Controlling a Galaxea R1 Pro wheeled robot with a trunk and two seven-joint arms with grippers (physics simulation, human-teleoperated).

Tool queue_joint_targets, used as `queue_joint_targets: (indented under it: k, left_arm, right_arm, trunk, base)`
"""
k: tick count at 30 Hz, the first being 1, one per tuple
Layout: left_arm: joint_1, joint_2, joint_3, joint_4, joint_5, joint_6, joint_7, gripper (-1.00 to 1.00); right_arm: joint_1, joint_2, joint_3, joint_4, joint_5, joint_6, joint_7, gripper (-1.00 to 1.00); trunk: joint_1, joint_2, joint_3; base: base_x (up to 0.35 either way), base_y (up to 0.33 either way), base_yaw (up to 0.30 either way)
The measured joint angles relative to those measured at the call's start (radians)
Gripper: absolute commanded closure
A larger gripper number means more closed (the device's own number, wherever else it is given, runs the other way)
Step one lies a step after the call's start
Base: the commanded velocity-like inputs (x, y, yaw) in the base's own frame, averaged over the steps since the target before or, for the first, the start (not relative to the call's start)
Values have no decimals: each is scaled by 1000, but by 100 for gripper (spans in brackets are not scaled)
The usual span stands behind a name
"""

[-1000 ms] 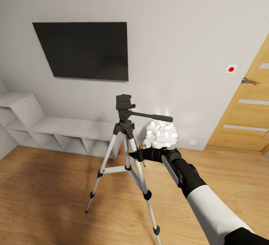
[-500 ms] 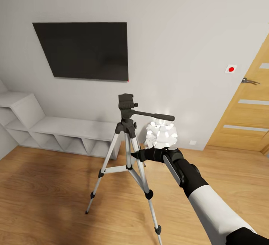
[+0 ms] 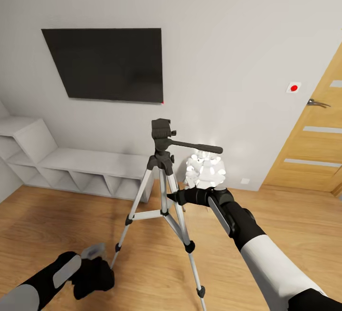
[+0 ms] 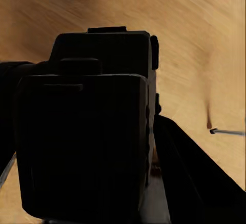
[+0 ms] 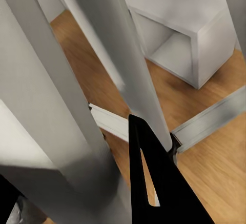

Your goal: Attach the digital camera to the camera tripod in the bedroom.

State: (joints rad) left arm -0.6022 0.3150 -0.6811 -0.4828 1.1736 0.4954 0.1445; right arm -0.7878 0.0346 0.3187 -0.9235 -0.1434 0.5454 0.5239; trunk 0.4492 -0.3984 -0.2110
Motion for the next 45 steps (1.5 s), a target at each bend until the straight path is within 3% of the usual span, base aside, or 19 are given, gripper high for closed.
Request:
queue_joint_targets:
  k: [1, 2, 6, 13, 19, 33, 34, 35, 36, 37, 38, 39, 40, 41, 42, 43, 45]
  left_arm:
    - [-43, 15, 29, -6, 2, 31, 25, 100]
    - [-48, 9, 23, 0, 12, 35, 33, 100]
    - [-32, -5, -2, 23, 8, 50, 42, 100]
    - [10, -38, -45, 63, -7, 7, 39, 100]
    - [19, -72, -35, 96, -11, -30, 37, 100]
    - [-1, 8, 40, 17, -12, 32, 48, 100]
    - [-28, 90, 40, -94, 14, 294, 48, 100]
    - [-60, 158, 139, -171, -37, 339, 48, 100]
    - [-73, 157, 382, -249, -13, 339, 48, 100]
    - [-94, 144, 590, -403, 4, 338, 47, 100]
    - [-112, 128, 647, -634, -9, 336, 45, 100]
    - [-115, 116, 650, -773, 28, 327, 45, 100]
    - [-128, 76, 681, -760, 21, 279, 47, 100]
    - [-129, 66, 695, -652, 6, 263, 48, 100]
    - [-132, 52, 726, -602, -21, 229, 48, 100]
    - [-134, 38, 752, -610, 7, 188, 45, 100]
    - [-135, 12, 781, -603, 10, 137, 39, 100]
  right_arm:
    - [0, 0, 0, 0, -1, 0, 0, 100]
    - [0, 3, 3, 3, -5, 1, -5, 100]
    - [0, 2, 3, 2, -6, 1, -6, 100]
    - [0, -3, 3, 1, -14, -1, -5, 100]
    - [0, -8, 3, -1, -20, 0, -4, 100]
    - [0, -11, 3, -14, -17, 13, -1, 100]
    - [0, -11, 4, -49, -3, 69, -1, 100]
    - [0, -11, 3, -50, -1, 72, 0, 100]
    - [0, -11, 3, -53, 0, 74, -1, 100]
    - [0, -11, 3, -53, -1, 74, -1, 100]
    - [0, -12, 3, -51, -2, 73, -1, 100]
    - [0, -12, 3, -52, -2, 75, -1, 100]
    - [0, -12, 2, -55, -3, 79, -1, 100]
    - [0, -12, 2, -55, -3, 79, -1, 100]
    - [0, -13, 2, -61, -1, 84, -1, 100]
    - [0, -13, 2, -56, -3, 80, -2, 100]
    - [0, -13, 2, -57, -3, 81, -2, 100]
  trunk:
    - [0, 0, 0]
    - [0, 0, 0]
    - [0, 0, 0]
    - [0, 0, 0]
    - [0, 0, 0]
    - [0, 1, 0]
    - [0, 1, 0]
    - [0, 0, 0]
    - [0, 0, 0]
    - [0, 1, 0]
    - [0, 0, 0]
    - [0, 0, 0]
    - [0, 0, 0]
    - [0, 0, 0]
    - [0, 1, 0]
    - [0, 0, 0]
    - [0, 0, 0]
  base:
    - [0, 0, 0]
    - [0, 0, 0]
    - [0, 0, 0]
    - [0, 0, 0]
    - [0, 0, 0]
    - [0, 0, 0]
    - [0, 0, 0]
    - [0, 0, 0]
    - [0, 0, 0]
    - [0, 0, 0]
    - [0, 0, 0]
    - [0, 0, 0]
    - [0, 0, 0]
    - [0, 0, 0]
    - [0, 0, 0]
    - [0, 0, 0]
    - [0, 0, 0]
